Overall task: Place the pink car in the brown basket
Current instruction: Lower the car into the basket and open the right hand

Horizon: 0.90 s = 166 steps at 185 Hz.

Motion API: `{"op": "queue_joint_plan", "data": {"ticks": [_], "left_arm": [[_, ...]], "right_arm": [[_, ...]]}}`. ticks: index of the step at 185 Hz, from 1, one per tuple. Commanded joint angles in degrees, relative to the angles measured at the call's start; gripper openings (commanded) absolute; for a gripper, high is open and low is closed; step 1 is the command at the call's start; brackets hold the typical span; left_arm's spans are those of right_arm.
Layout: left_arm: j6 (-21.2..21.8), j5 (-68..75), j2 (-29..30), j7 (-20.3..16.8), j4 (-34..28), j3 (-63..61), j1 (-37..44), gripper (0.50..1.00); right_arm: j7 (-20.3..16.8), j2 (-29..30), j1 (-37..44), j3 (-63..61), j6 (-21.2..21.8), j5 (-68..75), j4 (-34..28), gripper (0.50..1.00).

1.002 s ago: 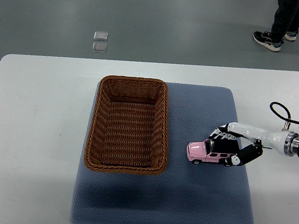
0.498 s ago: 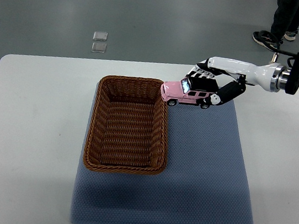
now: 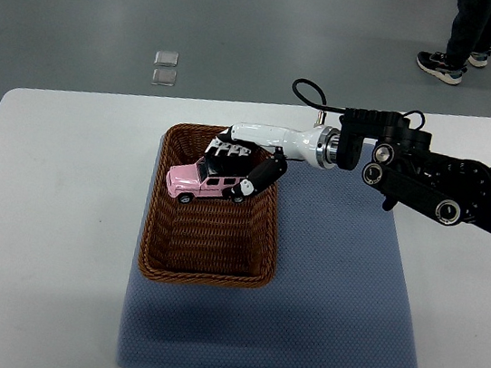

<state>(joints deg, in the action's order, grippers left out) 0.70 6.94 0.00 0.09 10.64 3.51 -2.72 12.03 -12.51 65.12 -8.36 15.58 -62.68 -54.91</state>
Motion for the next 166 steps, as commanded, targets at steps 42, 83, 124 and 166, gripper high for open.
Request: {"op": "queue_joint_plan", "data": {"ticks": [42, 83, 124, 166], "left_arm": [[0.0, 0.0, 0.0, 0.0, -0.01, 0.0, 0.0, 1.0], [0.0, -0.09, 0.0, 0.0, -0.01, 0.0, 0.09, 1.0], [0.0, -0.09, 0.0, 0.0, -0.01, 0.0, 0.0, 1.0], [0.0, -0.09, 0.0, 0.0, -0.09, 0.09, 0.09, 1.0]], "right_arm": [[0.45, 3.46, -1.49, 2.2, -1.78, -0.33, 3.41, 0.5], [0.98, 3.63, -2.02, 2.38, -1.86, -0.86, 4.29, 0.666], [1.42, 3.63, -2.02, 2.2, -1.78, -0.86, 4.73, 0.913], [1.51, 3.11, -1.67, 1.15, -1.69, 0.1, 4.73, 0.913]]}}
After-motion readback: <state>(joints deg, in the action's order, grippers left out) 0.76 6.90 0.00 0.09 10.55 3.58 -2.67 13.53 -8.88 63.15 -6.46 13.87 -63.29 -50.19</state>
